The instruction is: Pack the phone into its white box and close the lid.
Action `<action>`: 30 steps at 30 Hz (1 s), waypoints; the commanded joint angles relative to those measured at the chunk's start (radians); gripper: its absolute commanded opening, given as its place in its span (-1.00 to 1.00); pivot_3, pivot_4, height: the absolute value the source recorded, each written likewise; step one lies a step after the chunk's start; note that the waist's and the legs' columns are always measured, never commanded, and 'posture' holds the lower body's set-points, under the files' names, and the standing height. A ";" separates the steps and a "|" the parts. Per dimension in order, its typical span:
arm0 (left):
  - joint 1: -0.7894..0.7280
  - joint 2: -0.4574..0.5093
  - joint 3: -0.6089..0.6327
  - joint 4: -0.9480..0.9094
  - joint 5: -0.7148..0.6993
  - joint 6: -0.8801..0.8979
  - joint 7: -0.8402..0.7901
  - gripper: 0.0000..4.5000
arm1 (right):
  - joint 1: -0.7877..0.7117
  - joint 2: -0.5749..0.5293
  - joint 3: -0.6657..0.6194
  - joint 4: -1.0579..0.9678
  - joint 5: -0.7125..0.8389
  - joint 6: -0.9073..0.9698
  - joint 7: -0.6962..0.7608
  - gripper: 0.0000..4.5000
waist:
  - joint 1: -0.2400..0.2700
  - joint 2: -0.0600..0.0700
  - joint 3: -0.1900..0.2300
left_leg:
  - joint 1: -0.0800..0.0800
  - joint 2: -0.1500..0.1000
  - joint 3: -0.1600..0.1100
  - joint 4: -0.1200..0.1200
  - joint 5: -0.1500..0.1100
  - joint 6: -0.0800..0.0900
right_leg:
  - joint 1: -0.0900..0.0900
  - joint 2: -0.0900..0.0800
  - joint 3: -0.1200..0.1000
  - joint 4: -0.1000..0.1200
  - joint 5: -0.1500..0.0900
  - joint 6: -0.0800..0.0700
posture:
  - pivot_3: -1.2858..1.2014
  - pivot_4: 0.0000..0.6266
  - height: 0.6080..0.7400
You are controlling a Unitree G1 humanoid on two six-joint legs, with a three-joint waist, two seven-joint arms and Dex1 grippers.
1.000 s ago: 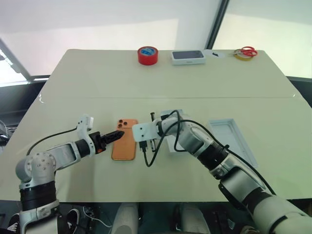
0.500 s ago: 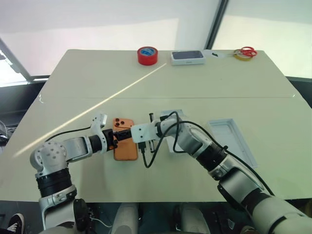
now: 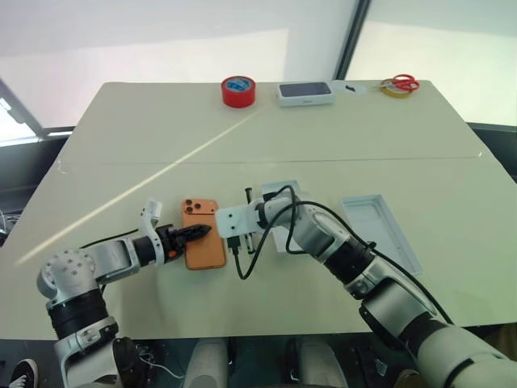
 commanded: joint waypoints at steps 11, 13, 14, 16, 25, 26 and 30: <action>-0.019 -0.013 0.036 0.011 -0.100 0.008 0.043 -0.98 | -0.021 0.014 -0.037 -0.004 0.022 -0.031 -0.042 -1.00 | 0.000 -0.001 0.000 | 0.000 0.000 0.001 -0.002 0.000 -0.001 | -0.002 0.000 0.002 0.000 0.000 0.000 | 0.03 -0.52 1.00; -0.015 -0.009 0.037 -0.003 -0.097 0.000 0.030 -0.98 | -0.032 0.038 -0.101 -0.017 0.088 -0.065 -0.074 -1.00 | 0.000 -0.002 0.001 | 0.000 0.000 0.001 -0.003 0.001 -0.001 | -0.003 0.000 0.002 0.000 0.000 0.000 | 0.03 -0.52 1.00; -0.018 -0.012 0.053 0.001 -0.111 0.001 0.025 -0.98 | -0.032 0.061 -0.159 -0.042 0.161 -0.030 -0.065 -1.00 | 0.000 -0.004 0.002 | -0.001 0.000 0.002 -0.004 0.001 -0.001 | -0.003 0.000 0.003 0.000 0.000 0.000 | 0.03 -0.52 1.00; -0.018 -0.010 0.061 -0.009 -0.127 -0.007 0.010 -0.98 | -0.019 0.088 -0.274 -0.120 0.344 0.084 0.011 -1.00 | 0.000 -0.006 0.003 | -0.002 0.000 0.002 -0.006 0.003 -0.003 | -0.002 0.000 0.004 0.001 0.001 -0.001 | 0.03 -0.52 1.00; -0.002 -0.025 0.037 -0.063 -0.165 -0.103 -0.016 -1.00 | 0.218 -0.294 -0.301 -0.459 0.525 0.060 0.345 0.28 | 0.020 -0.011 0.006 | -0.003 0.000 0.005 -0.007 0.001 -0.002 | -0.007 -0.002 0.004 -0.005 0.001 -0.001 | 0.03 -0.52 1.00; -0.002 -0.024 0.033 -0.064 -0.173 -0.106 -0.022 -1.00 | 0.267 -0.356 -0.312 -0.475 0.523 0.005 0.372 0.28 | 0.022 -0.011 0.006 | -0.004 0.000 0.005 -0.007 0.001 -0.002 | -0.007 -0.002 0.004 -0.004 0.001 -0.001 | 0.03 -0.52 1.00; 0.000 -0.016 0.012 -0.058 -0.187 -0.120 -0.028 -1.00 | 0.394 -0.500 -0.329 -0.467 0.499 -0.161 0.397 0.28 | 0.022 -0.012 0.007 | -0.006 0.001 0.006 -0.007 0.001 -0.002 | -0.006 -0.001 0.004 -0.004 0.001 -0.001 | 0.03 -0.52 1.00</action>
